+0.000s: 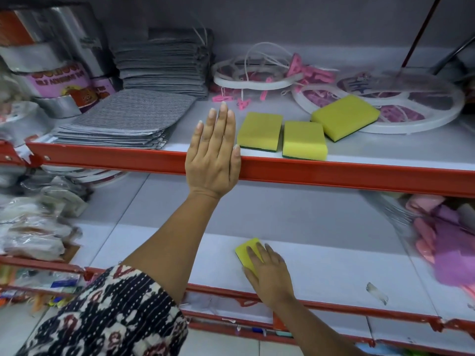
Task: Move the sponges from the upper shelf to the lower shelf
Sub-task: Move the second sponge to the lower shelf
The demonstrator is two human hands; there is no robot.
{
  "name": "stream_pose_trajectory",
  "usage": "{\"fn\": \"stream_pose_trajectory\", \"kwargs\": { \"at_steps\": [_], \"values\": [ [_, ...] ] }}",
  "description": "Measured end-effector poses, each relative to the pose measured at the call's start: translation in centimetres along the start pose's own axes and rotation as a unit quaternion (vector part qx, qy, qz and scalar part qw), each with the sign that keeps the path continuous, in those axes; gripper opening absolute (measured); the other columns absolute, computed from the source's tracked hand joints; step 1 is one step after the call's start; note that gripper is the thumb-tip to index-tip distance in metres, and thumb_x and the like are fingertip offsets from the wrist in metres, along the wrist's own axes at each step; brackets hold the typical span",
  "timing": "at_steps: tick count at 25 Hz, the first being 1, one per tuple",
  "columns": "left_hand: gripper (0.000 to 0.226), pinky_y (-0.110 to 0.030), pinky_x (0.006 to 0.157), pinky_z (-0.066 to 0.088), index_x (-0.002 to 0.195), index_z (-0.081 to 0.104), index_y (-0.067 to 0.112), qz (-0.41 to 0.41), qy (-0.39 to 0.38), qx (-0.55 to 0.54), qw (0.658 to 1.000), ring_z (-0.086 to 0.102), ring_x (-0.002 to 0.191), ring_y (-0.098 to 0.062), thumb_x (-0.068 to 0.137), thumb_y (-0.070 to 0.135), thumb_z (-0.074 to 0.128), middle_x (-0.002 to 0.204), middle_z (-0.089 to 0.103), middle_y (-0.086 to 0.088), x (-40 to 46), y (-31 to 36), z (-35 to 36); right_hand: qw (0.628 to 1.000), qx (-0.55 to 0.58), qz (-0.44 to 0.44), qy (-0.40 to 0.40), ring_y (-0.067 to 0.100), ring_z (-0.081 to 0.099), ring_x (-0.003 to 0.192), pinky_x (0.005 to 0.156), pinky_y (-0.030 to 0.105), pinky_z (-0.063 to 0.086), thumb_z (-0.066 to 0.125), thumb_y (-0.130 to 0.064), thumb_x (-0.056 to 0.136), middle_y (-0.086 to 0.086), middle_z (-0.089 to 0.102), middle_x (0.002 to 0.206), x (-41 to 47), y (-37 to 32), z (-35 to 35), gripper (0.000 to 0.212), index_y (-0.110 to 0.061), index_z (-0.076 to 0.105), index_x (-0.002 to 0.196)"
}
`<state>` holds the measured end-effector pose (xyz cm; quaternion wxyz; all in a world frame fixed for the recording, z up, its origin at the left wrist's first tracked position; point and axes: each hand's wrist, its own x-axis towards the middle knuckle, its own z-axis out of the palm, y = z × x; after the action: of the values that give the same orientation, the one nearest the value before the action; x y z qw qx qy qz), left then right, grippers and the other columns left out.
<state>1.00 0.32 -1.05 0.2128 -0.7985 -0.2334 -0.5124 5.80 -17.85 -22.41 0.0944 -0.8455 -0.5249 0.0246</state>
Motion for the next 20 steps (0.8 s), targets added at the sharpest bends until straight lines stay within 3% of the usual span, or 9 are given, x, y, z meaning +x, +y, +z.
{"fn": "stream_pose_trajectory", "kwargs": {
  "at_steps": [2, 3, 7, 10, 15, 17, 20],
  "values": [
    [0.054, -0.038, 0.116, 0.023, 0.143, 0.031, 0.002, 0.0, -0.001, 0.001, 1.0, 0.029, 0.139, -0.024, 0.098, 0.028, 0.015, 0.146, 0.04, -0.014, 0.0, 0.0, 0.0, 0.997, 0.019, -0.011, 0.074, 0.022, 0.051, 0.127, 0.107, 0.036, 0.031, 0.025, -0.048, 0.097, 0.003, 0.055, 0.138, -0.6, -0.1, -2.1, 0.048, -0.025, 0.046, 0.134],
    [0.054, -0.038, 0.116, 0.023, 0.143, 0.03, 0.003, 0.0, -0.002, 0.001, 1.0, 0.028, 0.139, -0.024, 0.098, 0.028, 0.015, 0.147, 0.04, -0.013, 0.0, 0.1, 0.0, 0.991, 0.025, -0.024, 0.128, 0.022, 0.047, 0.13, 0.107, 0.037, 0.029, 0.034, -0.045, 0.096, 0.004, 0.053, 0.14, -0.9, -0.1, -3.6, 0.047, -0.023, 0.044, 0.136],
    [0.053, -0.038, 0.117, 0.022, 0.145, 0.026, 0.005, 0.002, 0.005, 0.004, 1.0, 0.026, 0.141, -0.023, 0.098, 0.027, 0.019, 0.149, 0.035, -0.012, -0.1, 0.0, 0.0, 0.924, 0.005, -0.055, 0.378, 0.024, 0.047, 0.122, 0.096, 0.039, 0.037, 0.053, -0.036, 0.091, 0.01, 0.06, 0.129, -1.0, 0.3, -12.7, 0.041, -0.017, 0.055, 0.128],
    [0.052, -0.038, 0.117, 0.022, 0.145, 0.028, 0.005, 0.002, 0.015, 0.007, 1.0, 0.024, 0.142, -0.022, 0.098, 0.026, 0.022, 0.149, 0.033, -0.011, 0.0, 0.1, 0.0, 0.878, 0.01, -0.054, 0.475, 0.026, 0.051, 0.117, 0.091, 0.039, 0.041, 0.054, -0.031, 0.091, 0.011, 0.061, 0.125, 0.9, 0.5, -20.8, 0.036, -0.017, 0.059, 0.124],
    [0.051, -0.039, 0.116, 0.024, 0.143, 0.034, 0.003, -0.001, 0.03, 0.005, 1.0, 0.028, 0.14, -0.024, 0.097, 0.024, 0.025, 0.147, 0.037, -0.012, 0.0, 0.1, -0.1, 0.917, -0.04, 0.0, 0.398, 0.031, 0.05, 0.115, 0.089, 0.043, 0.045, 0.049, -0.031, 0.089, 0.009, 0.056, 0.126, 6.2, 3.1, -30.0, 0.035, -0.018, 0.055, 0.121],
    [0.051, -0.04, 0.115, 0.026, 0.142, 0.036, 0.002, 0.002, 0.03, -0.001, 1.0, 0.03, 0.139, -0.025, 0.096, 0.024, 0.026, 0.146, 0.038, -0.013, 0.1, 0.0, -0.2, 0.951, -0.081, 0.049, 0.294, 0.033, 0.042, 0.125, 0.095, 0.047, 0.043, 0.049, -0.034, 0.089, 0.011, 0.05, 0.136, 8.8, 4.9, -32.0, 0.043, -0.02, 0.049, 0.13],
    [0.052, -0.04, 0.115, 0.026, 0.14, 0.038, 0.001, 0.004, 0.032, -0.008, 0.999, 0.032, 0.138, -0.026, 0.094, 0.022, 0.031, 0.145, 0.04, -0.014, 0.2, 0.0, -0.2, 0.987, -0.093, 0.1, 0.086, 0.032, 0.015, 0.144, 0.113, 0.049, 0.025, 0.041, -0.047, 0.094, 0.005, 0.02, 0.157, 11.7, 7.7, -34.0, 0.055, -0.032, 0.026, 0.145]
  ]
}}
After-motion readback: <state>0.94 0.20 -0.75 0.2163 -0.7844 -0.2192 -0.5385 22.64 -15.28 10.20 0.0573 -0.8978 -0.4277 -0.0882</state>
